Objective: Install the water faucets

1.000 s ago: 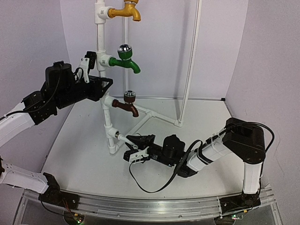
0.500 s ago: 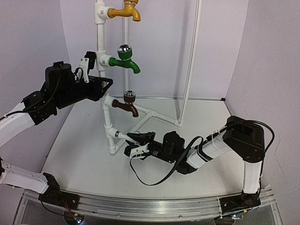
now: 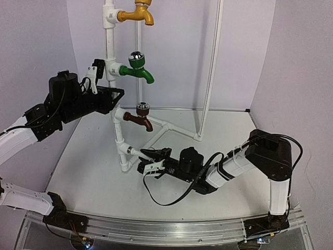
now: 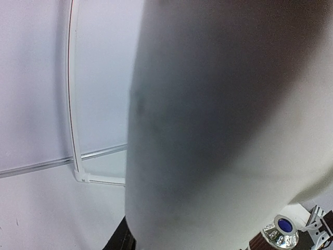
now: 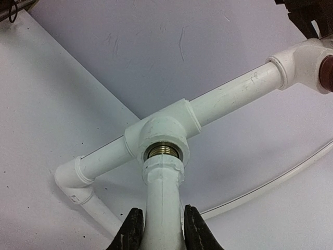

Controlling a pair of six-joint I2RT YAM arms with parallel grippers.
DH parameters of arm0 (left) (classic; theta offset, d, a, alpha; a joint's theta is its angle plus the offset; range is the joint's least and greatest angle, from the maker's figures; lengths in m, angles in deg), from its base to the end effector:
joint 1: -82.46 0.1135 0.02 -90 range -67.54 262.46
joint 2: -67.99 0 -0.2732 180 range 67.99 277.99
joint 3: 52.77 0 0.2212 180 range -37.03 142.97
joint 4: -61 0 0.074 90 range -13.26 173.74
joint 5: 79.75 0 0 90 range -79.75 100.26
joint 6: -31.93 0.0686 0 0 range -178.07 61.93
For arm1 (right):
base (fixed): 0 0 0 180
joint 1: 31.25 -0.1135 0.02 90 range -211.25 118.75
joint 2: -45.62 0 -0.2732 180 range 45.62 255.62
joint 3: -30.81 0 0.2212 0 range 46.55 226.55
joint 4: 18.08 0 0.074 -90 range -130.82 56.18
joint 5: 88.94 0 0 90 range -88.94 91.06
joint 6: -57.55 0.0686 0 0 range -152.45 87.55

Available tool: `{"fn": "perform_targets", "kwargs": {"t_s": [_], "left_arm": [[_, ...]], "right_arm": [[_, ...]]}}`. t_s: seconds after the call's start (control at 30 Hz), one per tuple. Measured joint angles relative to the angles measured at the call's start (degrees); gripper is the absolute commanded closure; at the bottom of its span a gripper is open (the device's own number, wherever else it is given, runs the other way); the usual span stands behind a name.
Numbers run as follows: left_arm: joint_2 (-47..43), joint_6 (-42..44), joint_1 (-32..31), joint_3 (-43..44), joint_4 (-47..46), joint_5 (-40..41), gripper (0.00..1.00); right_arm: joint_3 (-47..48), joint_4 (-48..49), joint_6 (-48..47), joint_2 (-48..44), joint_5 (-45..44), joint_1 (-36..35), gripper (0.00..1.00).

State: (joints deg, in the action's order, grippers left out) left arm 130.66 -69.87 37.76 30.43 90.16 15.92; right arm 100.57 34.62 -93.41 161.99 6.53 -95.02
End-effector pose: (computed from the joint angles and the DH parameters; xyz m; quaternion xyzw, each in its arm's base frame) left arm 0.1770 -0.1657 0.4124 0.1835 0.7355 -0.2751 0.5913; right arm 0.1863 0.3929 0.2126 -0.6081 0.2783 0.0501 0.7418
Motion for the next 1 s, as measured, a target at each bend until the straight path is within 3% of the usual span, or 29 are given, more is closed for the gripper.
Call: {"fn": "perform_targets", "kwargs": {"t_s": [1.0], "left_arm": [[-1.49,-1.14,0.02,-1.99,-1.28,0.07,1.0]], "right_arm": [[0.72,-0.35,16.76,0.86,-0.65,-0.28,1.0]]}}
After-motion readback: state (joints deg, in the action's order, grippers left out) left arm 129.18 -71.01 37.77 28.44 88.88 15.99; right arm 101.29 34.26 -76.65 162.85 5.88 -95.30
